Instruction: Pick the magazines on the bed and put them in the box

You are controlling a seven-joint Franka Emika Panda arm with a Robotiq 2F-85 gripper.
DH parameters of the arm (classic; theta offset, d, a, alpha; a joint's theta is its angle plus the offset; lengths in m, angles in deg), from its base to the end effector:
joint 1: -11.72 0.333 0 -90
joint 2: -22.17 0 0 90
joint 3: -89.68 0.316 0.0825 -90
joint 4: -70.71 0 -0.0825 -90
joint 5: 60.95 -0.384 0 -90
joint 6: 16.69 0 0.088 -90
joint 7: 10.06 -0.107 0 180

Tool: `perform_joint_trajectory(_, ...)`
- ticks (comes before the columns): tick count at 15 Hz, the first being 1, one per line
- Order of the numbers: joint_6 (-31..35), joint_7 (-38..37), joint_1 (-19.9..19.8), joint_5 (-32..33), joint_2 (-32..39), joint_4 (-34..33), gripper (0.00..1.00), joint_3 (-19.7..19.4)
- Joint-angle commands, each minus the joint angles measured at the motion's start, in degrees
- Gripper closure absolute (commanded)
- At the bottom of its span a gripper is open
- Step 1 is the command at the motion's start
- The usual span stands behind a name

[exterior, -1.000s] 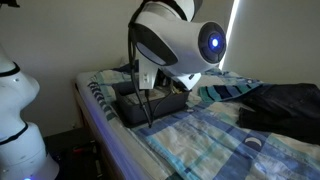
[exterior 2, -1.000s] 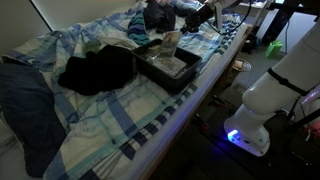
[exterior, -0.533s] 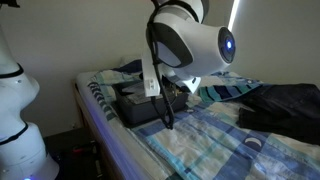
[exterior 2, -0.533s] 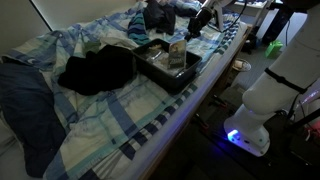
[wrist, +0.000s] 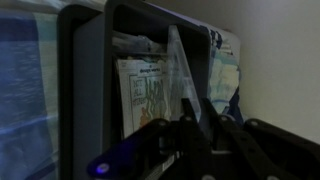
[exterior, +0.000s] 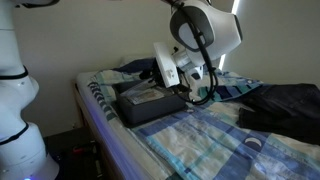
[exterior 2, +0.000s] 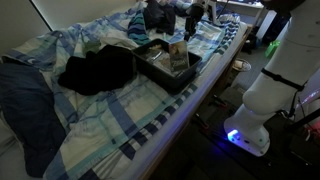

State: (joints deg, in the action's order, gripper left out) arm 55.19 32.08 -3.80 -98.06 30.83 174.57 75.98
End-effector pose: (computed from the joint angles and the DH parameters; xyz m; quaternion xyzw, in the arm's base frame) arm 0.4961 -0.1820 0.4471 -0.8914 -0.0846 0.0901 0.4360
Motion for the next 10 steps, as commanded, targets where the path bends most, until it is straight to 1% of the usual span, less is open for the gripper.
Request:
perform_joint_trajectory(1,-5.15,2.86,0.47,1.91,4.58,-7.3,0.96,2.45)
perform_joint_trajectory(5,-7.99,5.41,-0.18,1.19,8.14,-11.67,0.96,4.32)
perform_joint_trajectory(10,-10.44,8.01,-1.86,1.06,12.2,-15.82,0.96,4.52)
